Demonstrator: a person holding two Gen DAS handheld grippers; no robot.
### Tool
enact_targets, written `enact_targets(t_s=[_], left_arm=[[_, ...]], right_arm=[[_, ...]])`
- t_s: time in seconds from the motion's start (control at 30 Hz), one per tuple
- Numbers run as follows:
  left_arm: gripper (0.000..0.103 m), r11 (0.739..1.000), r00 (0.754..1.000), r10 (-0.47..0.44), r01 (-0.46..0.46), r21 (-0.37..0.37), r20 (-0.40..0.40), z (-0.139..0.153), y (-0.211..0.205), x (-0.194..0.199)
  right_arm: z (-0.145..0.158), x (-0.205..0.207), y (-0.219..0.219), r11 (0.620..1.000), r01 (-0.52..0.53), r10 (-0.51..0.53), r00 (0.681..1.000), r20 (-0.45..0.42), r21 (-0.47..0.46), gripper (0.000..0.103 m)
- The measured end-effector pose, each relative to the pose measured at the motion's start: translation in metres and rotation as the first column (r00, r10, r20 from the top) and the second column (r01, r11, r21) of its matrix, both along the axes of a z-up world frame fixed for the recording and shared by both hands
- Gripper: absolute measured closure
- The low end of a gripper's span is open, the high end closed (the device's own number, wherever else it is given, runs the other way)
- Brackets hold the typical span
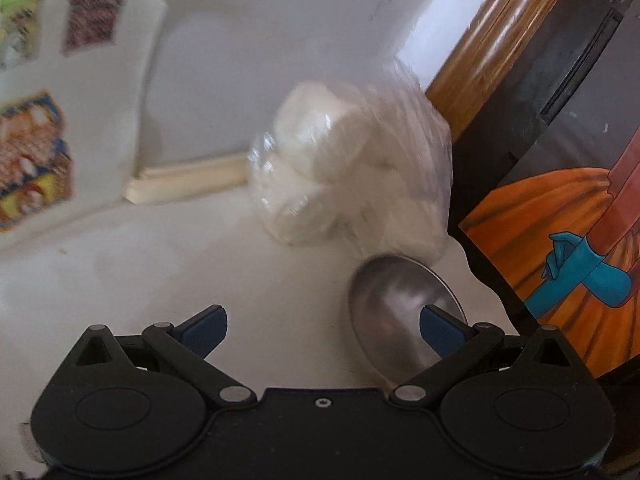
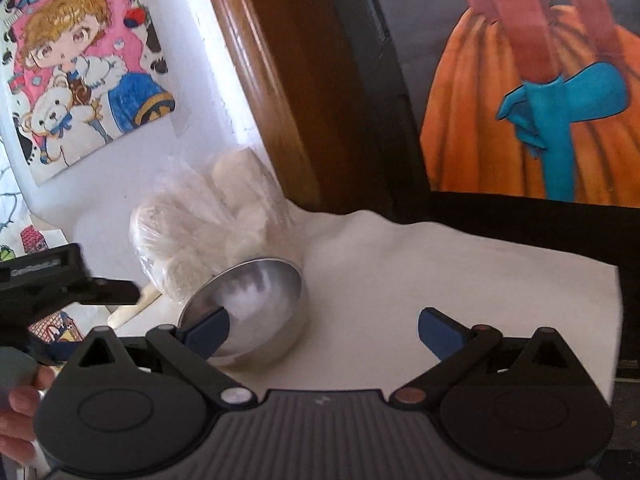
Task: Organize plates and bowls
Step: 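Move both grippers to the steel bowl beside the bag and grip its rim, then lift the steel bowl off the table with both grippers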
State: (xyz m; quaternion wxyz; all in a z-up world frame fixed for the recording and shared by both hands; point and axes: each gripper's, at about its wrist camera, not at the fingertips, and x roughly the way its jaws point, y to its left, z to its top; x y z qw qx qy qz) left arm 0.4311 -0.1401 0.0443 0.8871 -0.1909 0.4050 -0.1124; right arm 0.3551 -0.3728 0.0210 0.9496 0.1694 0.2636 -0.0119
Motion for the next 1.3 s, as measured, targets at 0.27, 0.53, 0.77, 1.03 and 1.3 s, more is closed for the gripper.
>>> enact_targets(t_s=[0.27,0.53,0.77,1.03,1.3], left_arm=[[0.012,0.999,0.999,-0.008,0.007,-0.033,-0.032,-0.018,-0.011,0.014],[0.052,0.996,0.998,-0.058,0.055,-0.071,-0.041,-0.021,-0.02,0.014],[0.071,0.994,0.996,-0.062,0.057,-0.089,-0.057,-0.022,-0.028,0.014],[0.087,0.997,0.997,-0.064,0.062,-0.056,-0.033,-0.021,-0.03,0.008],[0.087,0.995,0.992,-0.086,0.091,-0.045,0.092,0.014,-0.022,-0.017]], right_arm=[[-0.018,0.03,0.013,0.999,-0.022,0.024,0.999,-0.046,0.027,0.015],[-0.029,0.041,0.012,0.995,-0.018,0.027,0.996,-0.084,0.102,0.034],[-0.032,0.04,0.011,0.99,-0.017,0.029,0.996,-0.081,0.142,0.06],[-0.028,0.036,0.017,0.993,-0.006,0.015,0.997,-0.079,0.117,0.069],[0.0,0.013,0.024,0.996,-0.01,0.01,1.0,0.006,0.085,0.069]])
